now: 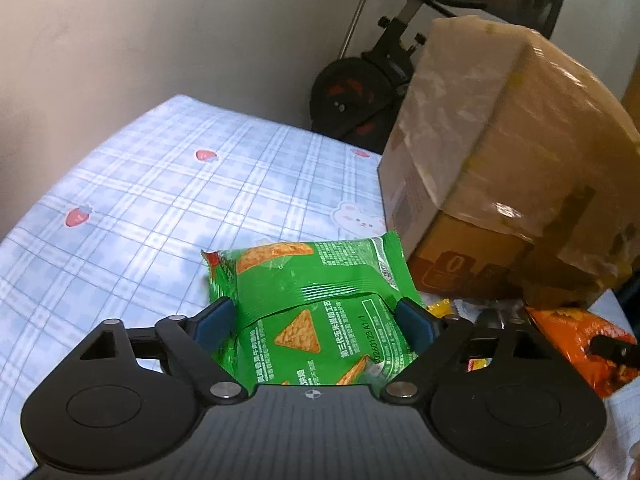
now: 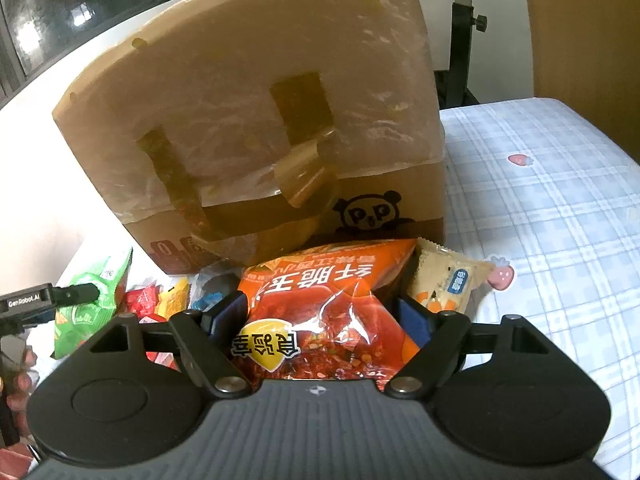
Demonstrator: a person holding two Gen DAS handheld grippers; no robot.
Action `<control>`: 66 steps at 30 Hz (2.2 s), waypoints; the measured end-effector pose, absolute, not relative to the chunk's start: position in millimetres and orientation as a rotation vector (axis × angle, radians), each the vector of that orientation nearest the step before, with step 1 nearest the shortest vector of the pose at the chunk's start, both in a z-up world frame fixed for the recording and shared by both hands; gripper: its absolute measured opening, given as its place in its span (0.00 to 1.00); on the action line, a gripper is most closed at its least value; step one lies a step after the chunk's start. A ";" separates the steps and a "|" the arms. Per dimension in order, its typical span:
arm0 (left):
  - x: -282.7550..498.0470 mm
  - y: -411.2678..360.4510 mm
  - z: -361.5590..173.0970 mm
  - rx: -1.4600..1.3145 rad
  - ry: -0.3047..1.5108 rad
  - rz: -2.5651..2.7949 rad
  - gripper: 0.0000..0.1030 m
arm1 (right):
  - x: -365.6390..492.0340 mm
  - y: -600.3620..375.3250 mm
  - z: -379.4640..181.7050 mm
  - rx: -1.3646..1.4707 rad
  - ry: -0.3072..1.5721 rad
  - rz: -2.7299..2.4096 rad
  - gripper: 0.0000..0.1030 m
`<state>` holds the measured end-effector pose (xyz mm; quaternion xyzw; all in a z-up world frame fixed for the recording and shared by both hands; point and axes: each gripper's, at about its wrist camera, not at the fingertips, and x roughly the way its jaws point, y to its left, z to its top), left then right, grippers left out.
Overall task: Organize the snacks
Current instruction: 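Grasp the green chip bag with the left tool while the right tool grasps the orange-red chip bag, then lift the green and orange-red chip bags up over the box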
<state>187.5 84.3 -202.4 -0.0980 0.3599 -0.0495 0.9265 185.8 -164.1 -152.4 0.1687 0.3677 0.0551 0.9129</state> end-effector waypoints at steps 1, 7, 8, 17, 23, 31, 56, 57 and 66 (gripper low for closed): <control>182.9 81.9 -201.1 -0.189 0.728 -0.102 0.83 | 185.7 -164.8 -153.4 0.351 0.755 0.117 0.79; 159.8 81.0 -183.3 -0.184 0.662 -0.107 0.78 | 179.1 -167.5 -153.3 0.370 0.740 0.118 0.73; 156.2 81.2 -179.6 -0.181 0.648 -0.100 0.78 | 177.3 -167.6 -152.5 0.370 0.736 0.119 0.71; 129.9 76.9 -159.8 -0.226 0.593 -0.060 0.78 | 154.6 -172.5 -136.6 0.370 0.678 0.134 0.63; 120.7 66.3 -156.9 -0.221 0.601 -0.089 0.78 | 141.4 -178.5 -128.2 0.353 0.663 0.127 0.63; 122.2 58.8 -155.6 -0.227 0.596 -0.111 0.78 | 111.4 -201.2 -131.3 0.377 0.675 0.050 0.63; 189.3 -4.9 -24.6 -0.091 0.313 -0.284 0.78 | 145.7 -225.7 14.2 0.337 0.229 0.117 0.63; 196.8 -11.9 -21.6 -0.076 0.312 -0.293 0.78 | 156.6 -223.5 17.0 0.322 0.225 0.126 0.63; 272.8 -68.4 -16.1 0.072 0.346 -0.321 0.79 | 232.7 -196.5 14.1 0.167 0.271 0.155 0.63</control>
